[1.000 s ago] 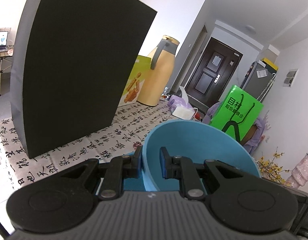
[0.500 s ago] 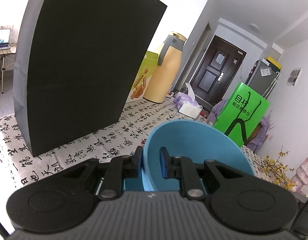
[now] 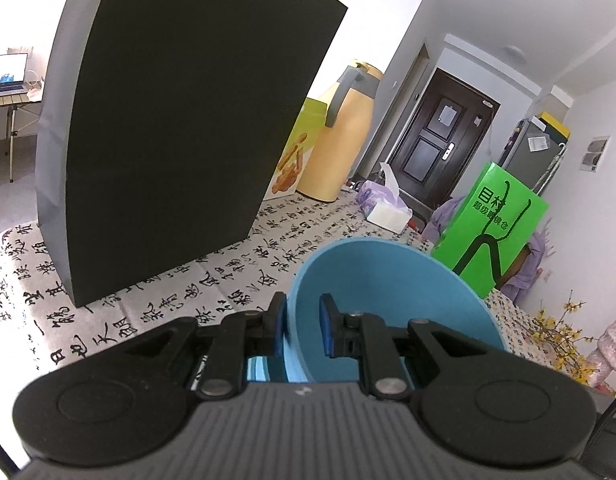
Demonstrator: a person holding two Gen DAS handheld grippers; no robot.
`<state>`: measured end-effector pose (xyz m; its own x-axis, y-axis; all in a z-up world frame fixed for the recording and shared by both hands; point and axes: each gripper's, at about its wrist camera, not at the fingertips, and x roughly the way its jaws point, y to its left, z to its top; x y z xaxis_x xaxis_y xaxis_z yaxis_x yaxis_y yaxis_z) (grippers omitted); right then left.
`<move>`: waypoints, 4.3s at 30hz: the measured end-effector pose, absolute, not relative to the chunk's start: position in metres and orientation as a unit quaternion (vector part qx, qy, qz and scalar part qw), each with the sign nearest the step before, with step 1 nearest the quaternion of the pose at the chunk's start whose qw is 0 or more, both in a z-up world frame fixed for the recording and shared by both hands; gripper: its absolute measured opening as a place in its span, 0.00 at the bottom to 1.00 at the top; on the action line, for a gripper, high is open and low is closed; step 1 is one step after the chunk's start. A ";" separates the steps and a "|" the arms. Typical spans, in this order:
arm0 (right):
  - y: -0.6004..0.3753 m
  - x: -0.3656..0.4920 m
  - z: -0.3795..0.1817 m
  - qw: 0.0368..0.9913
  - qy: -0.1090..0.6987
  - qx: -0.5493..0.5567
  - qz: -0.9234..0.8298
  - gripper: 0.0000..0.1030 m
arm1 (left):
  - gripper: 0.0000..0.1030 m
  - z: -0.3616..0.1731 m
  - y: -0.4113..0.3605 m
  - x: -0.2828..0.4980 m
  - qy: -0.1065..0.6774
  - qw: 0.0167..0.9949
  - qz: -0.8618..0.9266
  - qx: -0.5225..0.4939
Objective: Organize plates and bowls
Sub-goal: 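Carry the held blue bowl toward the stacked bowls by the black bag, then lower the blue bowl onto the stack and open the left gripper, then move the left gripper to the blue bowl stack rim while the right gripper approaches it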
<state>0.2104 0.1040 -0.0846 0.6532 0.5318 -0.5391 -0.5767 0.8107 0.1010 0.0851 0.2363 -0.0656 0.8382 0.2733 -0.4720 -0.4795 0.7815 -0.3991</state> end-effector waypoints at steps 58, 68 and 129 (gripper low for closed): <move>0.090 0.205 -0.093 0.900 0.275 -0.065 0.331 0.14 | 0.17 -0.085 0.237 0.094 0.216 0.927 0.224 -0.210; 0.084 0.213 -0.095 0.891 0.295 -0.033 0.343 0.17 | 0.17 -0.079 0.234 0.093 0.211 0.929 0.226 -0.204; -0.013 0.204 -0.080 0.889 0.305 -0.018 0.339 1.00 | 1.00 -0.045 0.198 0.047 0.139 0.975 0.134 -0.113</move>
<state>0.2035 -0.0126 -0.0802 0.5830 0.5929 -0.5555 -0.6149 0.7689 0.1752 0.0474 0.1983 -0.0453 0.9254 0.2300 -0.3013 -0.2929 0.9385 -0.1831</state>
